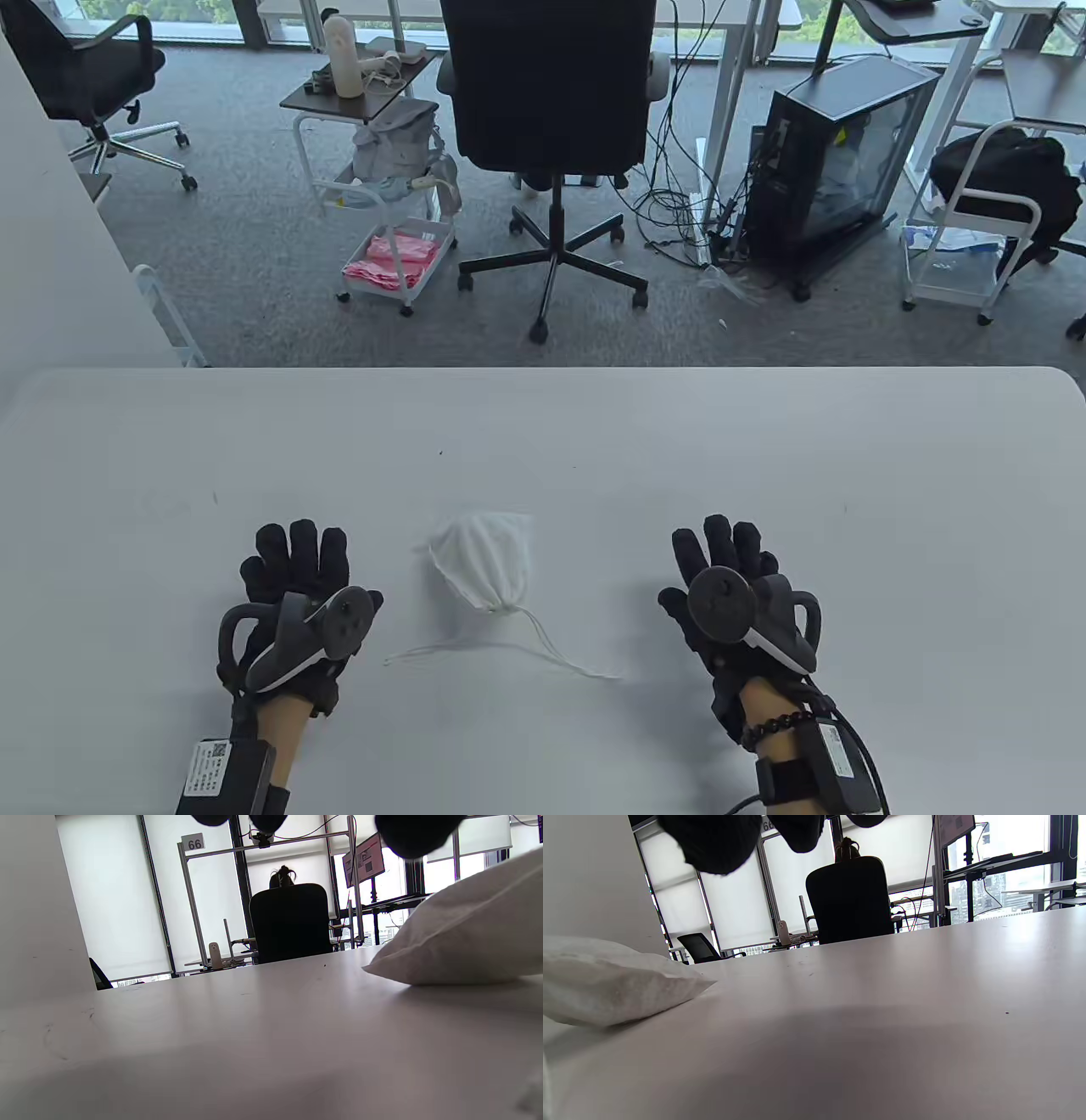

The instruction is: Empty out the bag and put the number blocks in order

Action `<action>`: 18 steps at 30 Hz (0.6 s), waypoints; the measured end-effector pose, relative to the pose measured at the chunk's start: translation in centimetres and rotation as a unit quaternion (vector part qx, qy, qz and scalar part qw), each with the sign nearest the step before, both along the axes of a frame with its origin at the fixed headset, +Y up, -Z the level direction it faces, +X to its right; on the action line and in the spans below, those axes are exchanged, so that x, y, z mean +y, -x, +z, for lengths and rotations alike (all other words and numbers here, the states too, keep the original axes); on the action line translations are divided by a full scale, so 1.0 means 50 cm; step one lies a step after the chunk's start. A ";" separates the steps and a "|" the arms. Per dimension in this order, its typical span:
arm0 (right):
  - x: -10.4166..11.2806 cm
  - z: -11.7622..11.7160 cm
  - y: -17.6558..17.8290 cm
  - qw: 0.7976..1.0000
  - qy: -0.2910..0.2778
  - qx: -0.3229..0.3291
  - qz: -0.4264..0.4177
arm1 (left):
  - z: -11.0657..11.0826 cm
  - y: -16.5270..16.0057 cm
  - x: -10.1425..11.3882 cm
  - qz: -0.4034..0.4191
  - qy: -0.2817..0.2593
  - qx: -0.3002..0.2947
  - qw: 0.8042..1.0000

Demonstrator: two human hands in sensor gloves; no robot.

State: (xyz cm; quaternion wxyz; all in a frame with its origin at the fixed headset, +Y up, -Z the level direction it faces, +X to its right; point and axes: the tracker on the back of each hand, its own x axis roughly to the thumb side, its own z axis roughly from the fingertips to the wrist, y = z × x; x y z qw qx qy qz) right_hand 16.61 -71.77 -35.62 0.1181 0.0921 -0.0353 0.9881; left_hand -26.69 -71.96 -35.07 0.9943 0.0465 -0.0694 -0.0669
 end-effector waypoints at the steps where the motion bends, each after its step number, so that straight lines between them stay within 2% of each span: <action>1: -0.001 0.000 0.001 1.000 -0.001 0.002 -0.003 | 0.002 -0.001 0.000 0.000 -0.002 -0.002 1.000; 18: 0.023 0.009 0.014 0.999 -0.027 0.028 -0.024 | 0.020 -0.007 0.011 0.024 -0.036 -0.018 0.999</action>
